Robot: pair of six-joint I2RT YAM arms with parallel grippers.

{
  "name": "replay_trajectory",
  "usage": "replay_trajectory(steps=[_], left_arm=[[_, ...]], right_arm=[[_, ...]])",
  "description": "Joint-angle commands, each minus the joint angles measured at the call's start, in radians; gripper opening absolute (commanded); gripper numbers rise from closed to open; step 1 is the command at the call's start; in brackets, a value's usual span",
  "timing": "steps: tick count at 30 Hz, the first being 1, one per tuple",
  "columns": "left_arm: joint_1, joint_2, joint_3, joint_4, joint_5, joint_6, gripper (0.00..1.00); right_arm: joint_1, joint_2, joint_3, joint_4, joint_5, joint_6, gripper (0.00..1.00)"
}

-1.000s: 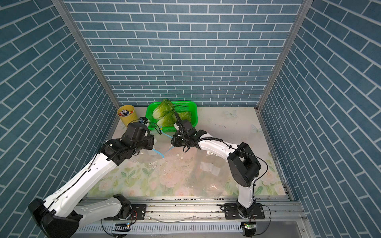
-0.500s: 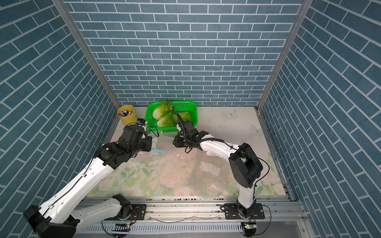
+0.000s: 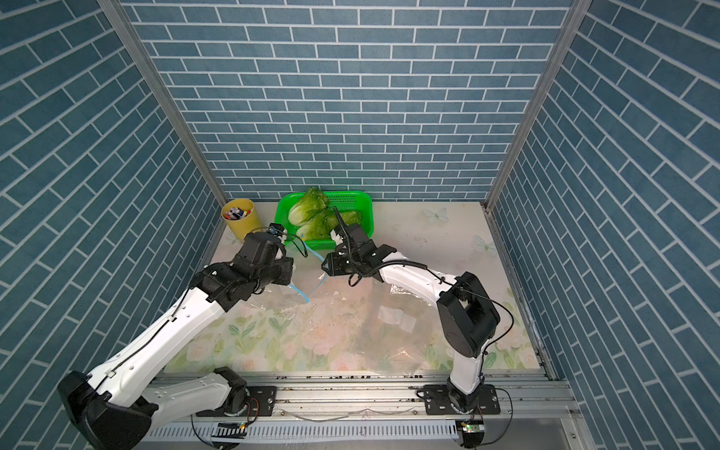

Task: Put the chinese cabbages into a zipper bag and zip it
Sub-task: Open the zipper of the food storage bag at the center of the board.

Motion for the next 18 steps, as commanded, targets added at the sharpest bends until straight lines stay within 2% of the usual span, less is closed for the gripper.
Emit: replay_trajectory(steps=[1, 10, 12, 18], left_arm=[[0.006, 0.023, 0.024, -0.001, -0.003, 0.014, 0.00], [0.008, 0.049, 0.004, 0.044, 0.002, 0.012, 0.00], [0.010, 0.061, 0.008, 0.037, 0.002, 0.010, 0.00], [0.013, 0.065, -0.008, 0.045, 0.000, -0.005, 0.00]], right_arm=[[-0.002, -0.073, 0.034, 0.020, -0.033, -0.030, 0.46], [-0.063, -0.066, 0.154, -0.074, -0.045, -0.034, 0.50], [-0.088, -0.032, 0.197, -0.107, -0.049, -0.037, 0.56], [-0.150, 0.116, 0.339, -0.165, -0.084, -0.022, 0.60]])
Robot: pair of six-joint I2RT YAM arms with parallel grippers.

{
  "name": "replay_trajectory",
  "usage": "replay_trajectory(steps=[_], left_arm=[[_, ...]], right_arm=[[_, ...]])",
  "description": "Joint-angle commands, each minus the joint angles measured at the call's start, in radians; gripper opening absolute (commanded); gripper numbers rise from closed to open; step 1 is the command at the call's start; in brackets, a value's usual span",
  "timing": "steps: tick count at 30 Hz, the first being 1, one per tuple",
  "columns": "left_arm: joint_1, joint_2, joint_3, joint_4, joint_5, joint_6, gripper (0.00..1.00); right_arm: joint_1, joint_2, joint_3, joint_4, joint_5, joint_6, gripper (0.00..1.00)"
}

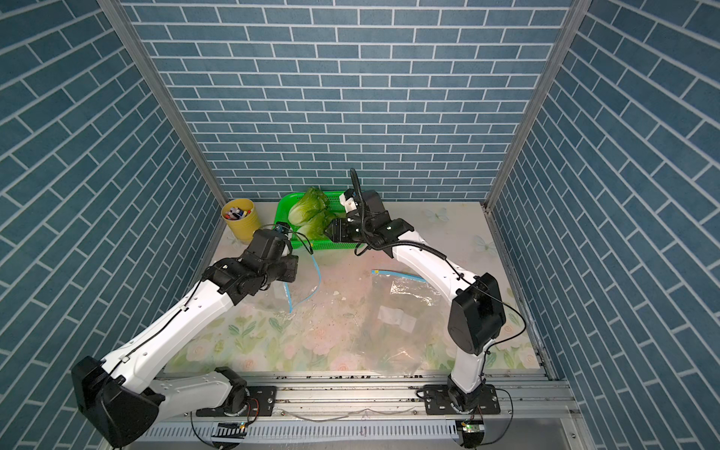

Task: Put the chinese cabbages into a zipper bag and zip it
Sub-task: Move the basket to the center of the board.

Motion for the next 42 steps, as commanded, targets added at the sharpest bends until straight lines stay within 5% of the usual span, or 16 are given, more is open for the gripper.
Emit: replay_trajectory(steps=[1, 33, 42], left_arm=[[0.009, 0.004, -0.014, 0.009, -0.004, -0.012, 0.00], [0.107, -0.044, -0.090, 0.057, -0.026, -0.056, 0.00], [0.115, -0.035, -0.095, 0.066, -0.012, -0.059, 0.00]], right_arm=[[-0.022, 0.086, 0.059, -0.063, -0.026, -0.003, 0.60], [-0.041, 0.686, 0.704, -0.204, -0.127, -0.052, 0.69], [-0.038, 0.773, 0.812, -0.242, -0.125, -0.054, 0.56]])
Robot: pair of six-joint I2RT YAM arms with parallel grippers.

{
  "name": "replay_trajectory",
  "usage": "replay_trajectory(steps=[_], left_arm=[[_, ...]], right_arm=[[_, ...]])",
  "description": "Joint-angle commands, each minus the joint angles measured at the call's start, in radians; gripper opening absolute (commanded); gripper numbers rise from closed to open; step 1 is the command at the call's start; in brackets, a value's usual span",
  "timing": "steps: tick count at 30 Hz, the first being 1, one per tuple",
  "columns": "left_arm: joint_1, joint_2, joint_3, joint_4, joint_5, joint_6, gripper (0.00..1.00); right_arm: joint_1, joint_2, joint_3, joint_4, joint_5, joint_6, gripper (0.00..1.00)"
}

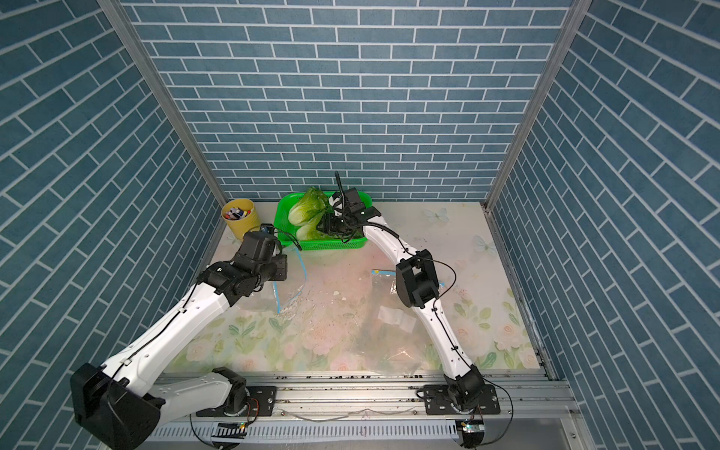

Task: Put the chinese cabbages into a zipper bag and zip it
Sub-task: Move the basket to the center of the board.

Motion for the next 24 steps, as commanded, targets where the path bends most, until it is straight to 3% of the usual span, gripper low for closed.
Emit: replay_trajectory(steps=[1, 10, 15, 24], left_arm=[[0.010, 0.000, -0.011, 0.013, 0.004, -0.010, 0.00], [0.011, 0.002, -0.005, 0.018, 0.016, -0.014, 0.00], [0.013, 0.002, -0.005, 0.019, 0.025, -0.016, 0.00], [0.014, 0.006, -0.002, 0.031, 0.063, -0.028, 0.00]], right_arm=[[0.005, 0.031, 0.032, -0.040, -0.019, -0.020, 0.54], [0.001, -0.074, -0.133, 0.010, 0.022, -0.025, 0.10], [0.002, -0.181, -0.313, 0.089, 0.036, -0.015, 0.02], [-0.001, -0.446, -0.695, 0.289, 0.090, 0.026, 0.01]])
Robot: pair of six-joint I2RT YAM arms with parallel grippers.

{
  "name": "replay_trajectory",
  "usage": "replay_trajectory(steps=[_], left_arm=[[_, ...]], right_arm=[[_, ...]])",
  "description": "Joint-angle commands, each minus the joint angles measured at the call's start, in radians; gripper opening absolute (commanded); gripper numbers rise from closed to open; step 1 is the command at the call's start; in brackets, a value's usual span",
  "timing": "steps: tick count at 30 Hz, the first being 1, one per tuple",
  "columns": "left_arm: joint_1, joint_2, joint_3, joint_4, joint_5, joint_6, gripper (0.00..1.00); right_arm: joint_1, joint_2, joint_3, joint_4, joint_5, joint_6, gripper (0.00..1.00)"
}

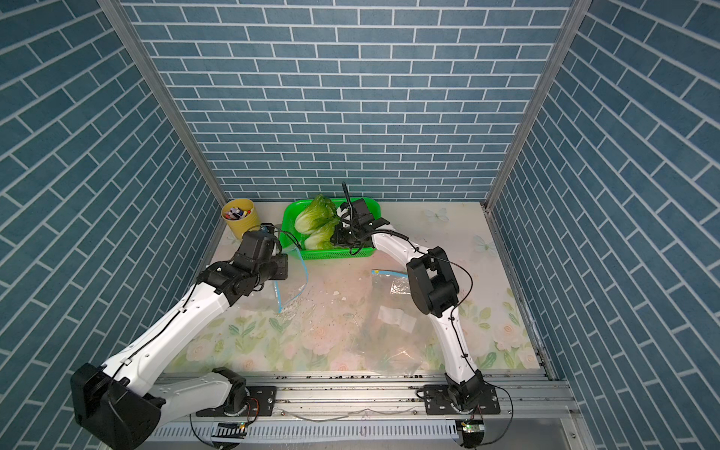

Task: Put the chinese cabbages into a zipper bag and zip it
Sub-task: Move the basket to the center of the board, then pick up the Chinese cabbage from the basket, then place the Chinese cabbage in the zipper food storage bag.

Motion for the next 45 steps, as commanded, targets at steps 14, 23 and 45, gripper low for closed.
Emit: replay_trajectory(steps=[14, 23, 45], left_arm=[[0.005, 0.007, 0.012, 0.017, 0.071, -0.035, 0.00], [0.006, 0.004, 0.009, 0.013, 0.139, -0.019, 0.00], [-0.003, 0.123, 0.076, 0.074, 0.171, -0.036, 0.00]], right_arm=[[-0.020, -0.251, -0.143, 0.109, 0.018, -0.002, 0.01], [-0.028, -0.390, -0.207, 0.096, 0.020, -0.037, 0.00], [-0.007, -0.837, -0.541, 0.063, -0.028, -0.040, 0.00]])
